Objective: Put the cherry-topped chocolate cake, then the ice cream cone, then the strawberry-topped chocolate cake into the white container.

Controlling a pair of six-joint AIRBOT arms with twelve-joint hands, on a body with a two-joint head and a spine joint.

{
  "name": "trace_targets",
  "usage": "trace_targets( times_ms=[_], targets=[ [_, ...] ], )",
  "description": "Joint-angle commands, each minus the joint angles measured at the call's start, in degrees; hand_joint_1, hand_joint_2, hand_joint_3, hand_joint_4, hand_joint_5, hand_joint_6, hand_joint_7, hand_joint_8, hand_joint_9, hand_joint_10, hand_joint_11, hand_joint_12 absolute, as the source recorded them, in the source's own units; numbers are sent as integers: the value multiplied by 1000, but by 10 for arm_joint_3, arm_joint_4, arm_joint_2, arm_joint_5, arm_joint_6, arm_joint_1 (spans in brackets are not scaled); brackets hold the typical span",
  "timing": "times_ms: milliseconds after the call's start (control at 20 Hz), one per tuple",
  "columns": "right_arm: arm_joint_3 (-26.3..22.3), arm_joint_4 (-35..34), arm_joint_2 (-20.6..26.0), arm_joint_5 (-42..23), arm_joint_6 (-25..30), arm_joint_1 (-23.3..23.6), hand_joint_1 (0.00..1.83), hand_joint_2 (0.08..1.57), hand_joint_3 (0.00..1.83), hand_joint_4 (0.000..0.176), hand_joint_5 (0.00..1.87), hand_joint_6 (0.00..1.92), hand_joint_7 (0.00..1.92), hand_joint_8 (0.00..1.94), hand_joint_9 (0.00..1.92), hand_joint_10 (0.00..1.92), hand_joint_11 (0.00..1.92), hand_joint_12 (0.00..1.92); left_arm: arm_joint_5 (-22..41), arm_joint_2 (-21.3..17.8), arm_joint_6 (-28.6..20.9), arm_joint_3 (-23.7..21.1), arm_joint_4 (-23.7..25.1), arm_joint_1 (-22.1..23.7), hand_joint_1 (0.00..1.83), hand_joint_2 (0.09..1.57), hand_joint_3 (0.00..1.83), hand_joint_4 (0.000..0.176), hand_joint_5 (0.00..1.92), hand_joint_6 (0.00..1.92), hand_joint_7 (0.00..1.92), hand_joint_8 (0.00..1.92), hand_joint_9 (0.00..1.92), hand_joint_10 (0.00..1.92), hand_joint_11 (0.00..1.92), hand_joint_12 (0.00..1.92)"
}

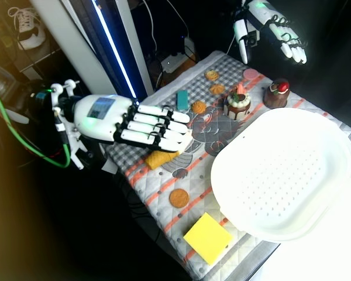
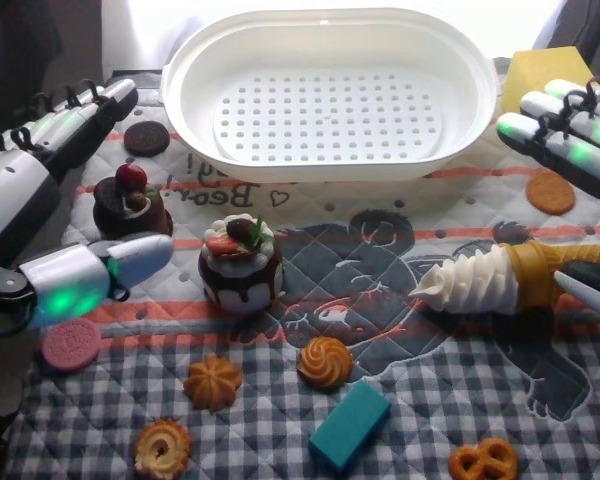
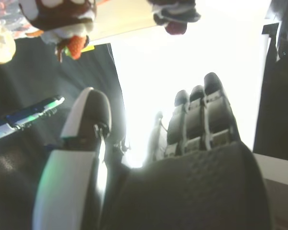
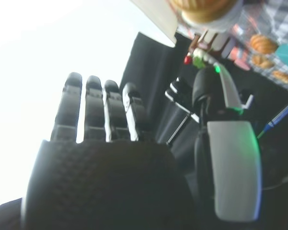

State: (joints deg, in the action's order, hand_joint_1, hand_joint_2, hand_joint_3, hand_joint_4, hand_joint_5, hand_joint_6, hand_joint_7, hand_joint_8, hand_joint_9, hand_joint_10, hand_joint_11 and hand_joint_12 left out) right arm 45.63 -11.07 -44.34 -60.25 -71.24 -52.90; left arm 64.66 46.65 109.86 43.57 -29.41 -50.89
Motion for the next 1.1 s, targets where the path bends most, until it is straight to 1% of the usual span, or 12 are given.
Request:
trace_targets(
  times_ms=[0,150,250,300,400,500,550,650,800,850,900,1050],
  targets=[
    [1,4,2,-74,-2,4,789,1181,34,0,0,0,0,0,3,6,0,1047,71,0,0,1,15,4,580,1193,8,53,0,0,0,0,0,0,0,568],
    [2,4,2,-74,-2,4,763,1213,4,0,0,0,0,0,0,0,0,835,68,1,0,4,6,4,597,1202,2,52,0,0,0,0,5,1,0,681],
    [2,4,2,-75,-2,4,742,1217,0,0,0,0,0,0,0,0,0,1070,65,0,0,7,3,4,556,1188,0,62,0,0,0,0,3,0,0,650],
    [2,4,2,-75,-2,4,757,1215,0,0,0,0,0,0,0,0,0,1167,58,0,0,11,-4,5,572,1171,0,77,0,0,0,0,0,0,0,360],
    [2,4,2,-75,-2,4,762,1216,0,0,0,0,0,0,0,0,0,1101,47,0,0,18,-14,12,591,1165,0,83,0,0,0,0,0,0,0,210],
    [2,4,4,-75,-2,4,766,1216,0,0,0,0,0,0,0,0,0,847,24,7,0,34,-32,23,653,1149,0,91,0,0,0,0,0,0,0,433],
    [2,4,4,-75,-2,4,755,1208,0,0,0,0,0,0,0,0,0,820,13,12,4,43,-44,28,703,1129,0,95,0,0,0,0,0,0,0,665],
    [2,3,4,-76,-2,4,729,1218,3,0,0,0,0,0,0,0,0,721,-12,24,17,60,-66,41,772,1131,0,81,0,0,0,0,15,5,0,980],
    [1,1,4,-76,-1,3,742,1209,0,0,0,0,0,0,1,0,0,1244,-57,51,51,89,-101,60,882,1100,0,80,0,0,0,0,0,0,0,681],
    [1,1,4,-76,-1,3,741,1208,0,0,0,0,0,0,6,3,0,1270,-69,60,61,98,-112,64,885,1090,0,110,1,0,0,0,0,0,0,841],
    [1,1,4,-76,-1,3,729,1213,0,0,0,0,0,0,0,0,0,1209,-80,68,72,107,-123,68,878,1087,0,107,0,0,0,0,0,0,0,1061],
    [-1,1,5,-76,-1,2,769,1212,0,0,0,0,0,0,0,0,0,683,-114,89,78,134,-142,80,950,1079,0,81,38,5,0,0,32,9,0,1100]
  ],
)
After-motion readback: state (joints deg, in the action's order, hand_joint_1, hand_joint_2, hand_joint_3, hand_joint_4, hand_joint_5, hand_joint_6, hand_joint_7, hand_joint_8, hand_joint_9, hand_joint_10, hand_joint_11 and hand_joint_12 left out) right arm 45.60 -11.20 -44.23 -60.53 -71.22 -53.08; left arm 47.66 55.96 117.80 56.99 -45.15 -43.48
